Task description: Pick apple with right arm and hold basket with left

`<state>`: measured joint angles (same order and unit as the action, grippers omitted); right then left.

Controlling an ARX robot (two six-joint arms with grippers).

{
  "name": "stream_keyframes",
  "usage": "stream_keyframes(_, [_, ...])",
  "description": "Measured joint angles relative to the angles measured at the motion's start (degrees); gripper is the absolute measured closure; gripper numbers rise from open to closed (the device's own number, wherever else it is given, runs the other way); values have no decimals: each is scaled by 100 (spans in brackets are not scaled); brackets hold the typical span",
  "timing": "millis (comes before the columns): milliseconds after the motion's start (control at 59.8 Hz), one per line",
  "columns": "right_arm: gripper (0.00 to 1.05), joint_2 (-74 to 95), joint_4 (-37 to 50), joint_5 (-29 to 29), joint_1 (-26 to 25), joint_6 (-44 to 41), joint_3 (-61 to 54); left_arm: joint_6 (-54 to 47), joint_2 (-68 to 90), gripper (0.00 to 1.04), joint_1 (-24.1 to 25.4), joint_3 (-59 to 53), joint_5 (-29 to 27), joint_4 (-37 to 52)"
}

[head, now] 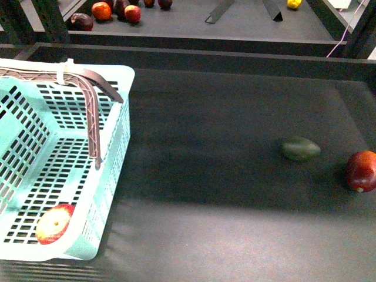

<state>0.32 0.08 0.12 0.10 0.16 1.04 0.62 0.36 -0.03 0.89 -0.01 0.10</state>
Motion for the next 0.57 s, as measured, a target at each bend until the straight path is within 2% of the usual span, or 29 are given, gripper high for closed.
stream_keyframes(134, [9, 0, 0, 0, 0, -2, 0, 2, 0, 99, 0, 0, 0, 0])
stream_keyframes(568, [9, 0, 0, 0, 0, 0, 0, 2, 0, 17, 0, 0, 0, 0])
